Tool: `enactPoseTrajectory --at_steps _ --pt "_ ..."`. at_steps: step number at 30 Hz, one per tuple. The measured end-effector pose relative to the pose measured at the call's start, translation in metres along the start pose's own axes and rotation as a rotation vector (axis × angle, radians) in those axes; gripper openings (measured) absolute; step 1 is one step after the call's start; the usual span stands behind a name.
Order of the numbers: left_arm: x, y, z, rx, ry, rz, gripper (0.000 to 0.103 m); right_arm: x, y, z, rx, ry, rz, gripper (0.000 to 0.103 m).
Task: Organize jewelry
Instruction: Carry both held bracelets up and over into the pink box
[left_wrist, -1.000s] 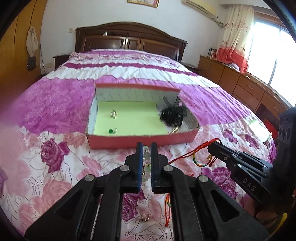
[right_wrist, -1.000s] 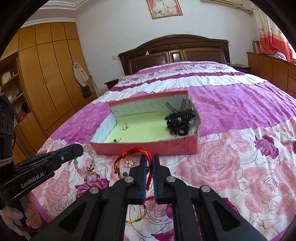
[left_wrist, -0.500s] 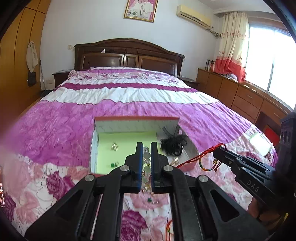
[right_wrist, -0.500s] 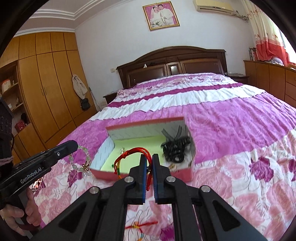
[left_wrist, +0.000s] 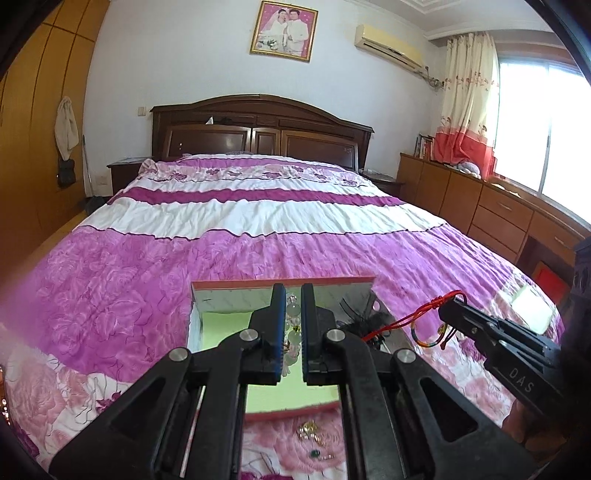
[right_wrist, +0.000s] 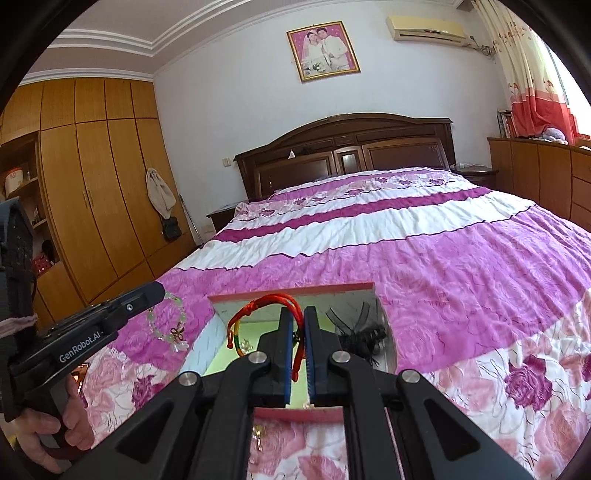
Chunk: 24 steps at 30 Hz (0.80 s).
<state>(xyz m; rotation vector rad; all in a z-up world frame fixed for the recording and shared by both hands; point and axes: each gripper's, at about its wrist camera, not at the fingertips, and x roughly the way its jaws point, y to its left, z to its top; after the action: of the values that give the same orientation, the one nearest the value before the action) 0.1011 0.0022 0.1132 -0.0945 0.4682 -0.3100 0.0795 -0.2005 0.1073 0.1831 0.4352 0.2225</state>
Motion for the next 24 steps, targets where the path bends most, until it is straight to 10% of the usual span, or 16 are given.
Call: enactPoseTrajectory --at_steps 24 --pt "0.094 0.025 -0.047 -0.059 0.173 0.055 0.0 0.107 -0.024 -0.033 0.023 0.161 -0.057 0.007"
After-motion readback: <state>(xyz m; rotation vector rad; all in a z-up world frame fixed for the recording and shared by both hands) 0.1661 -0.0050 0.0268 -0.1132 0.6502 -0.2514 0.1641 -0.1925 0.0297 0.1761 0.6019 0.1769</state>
